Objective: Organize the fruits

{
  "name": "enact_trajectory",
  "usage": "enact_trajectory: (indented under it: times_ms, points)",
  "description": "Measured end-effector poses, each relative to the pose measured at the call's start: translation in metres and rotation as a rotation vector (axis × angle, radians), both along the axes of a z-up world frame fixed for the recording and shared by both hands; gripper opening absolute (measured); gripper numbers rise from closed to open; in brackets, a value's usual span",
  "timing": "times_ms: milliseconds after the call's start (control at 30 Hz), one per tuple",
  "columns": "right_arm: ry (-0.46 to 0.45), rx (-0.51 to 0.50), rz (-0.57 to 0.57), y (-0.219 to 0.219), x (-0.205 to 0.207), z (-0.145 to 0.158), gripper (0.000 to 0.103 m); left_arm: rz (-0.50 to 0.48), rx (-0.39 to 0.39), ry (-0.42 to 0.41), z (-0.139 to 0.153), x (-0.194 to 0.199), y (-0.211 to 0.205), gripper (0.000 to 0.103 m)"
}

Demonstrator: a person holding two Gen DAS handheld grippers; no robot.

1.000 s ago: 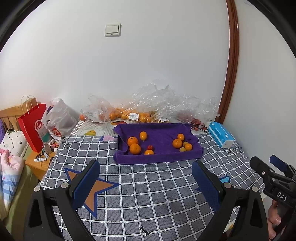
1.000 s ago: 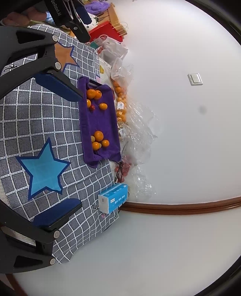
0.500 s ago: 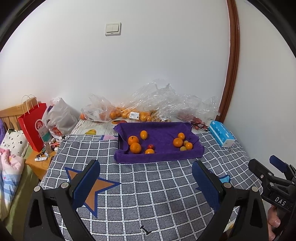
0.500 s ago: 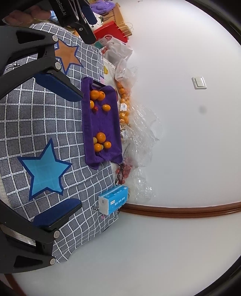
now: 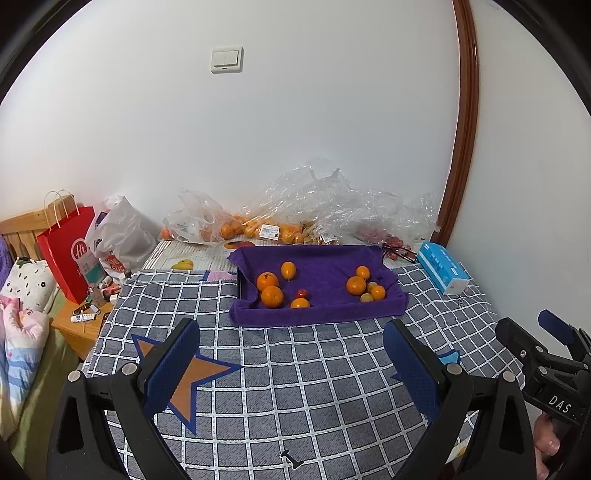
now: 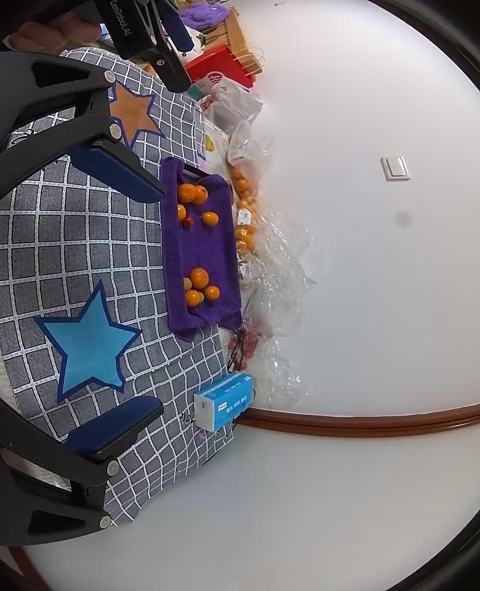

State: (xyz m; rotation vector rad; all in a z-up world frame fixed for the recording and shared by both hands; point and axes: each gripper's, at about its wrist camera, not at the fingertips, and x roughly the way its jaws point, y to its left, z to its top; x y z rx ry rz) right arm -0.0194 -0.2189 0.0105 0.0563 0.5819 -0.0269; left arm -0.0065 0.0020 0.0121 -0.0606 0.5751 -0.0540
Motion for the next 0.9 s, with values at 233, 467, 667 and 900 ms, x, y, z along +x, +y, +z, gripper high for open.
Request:
enact_trajectory:
  times_ms: [233, 467, 667, 900]
  points:
    - [-0.003, -0.006, 0.001, 0.0010, -0.0019, 0.0009, 0.103, -0.001, 0.003, -0.003, -0.0001, 0.0002, 0.0008, 0.100]
    - [-0.004, -0.003, -0.002, 0.0018, -0.0030, 0.0016, 0.103, 0.001, 0.002, -0.006, 0.0004, -0.0004, -0.0013, 0.100]
    - [-0.006, -0.009, 0.002, 0.0040, -0.0039, 0.0024, 0.103, 0.002, 0.003, -0.009, 0.0015, -0.0046, -0.0025, 0.100]
    - [-0.008, -0.005, 0.003, 0.0038, -0.0052, 0.0037, 0.103, 0.006, 0.002, -0.010, 0.0022, -0.0055, -0.0029, 0.100]
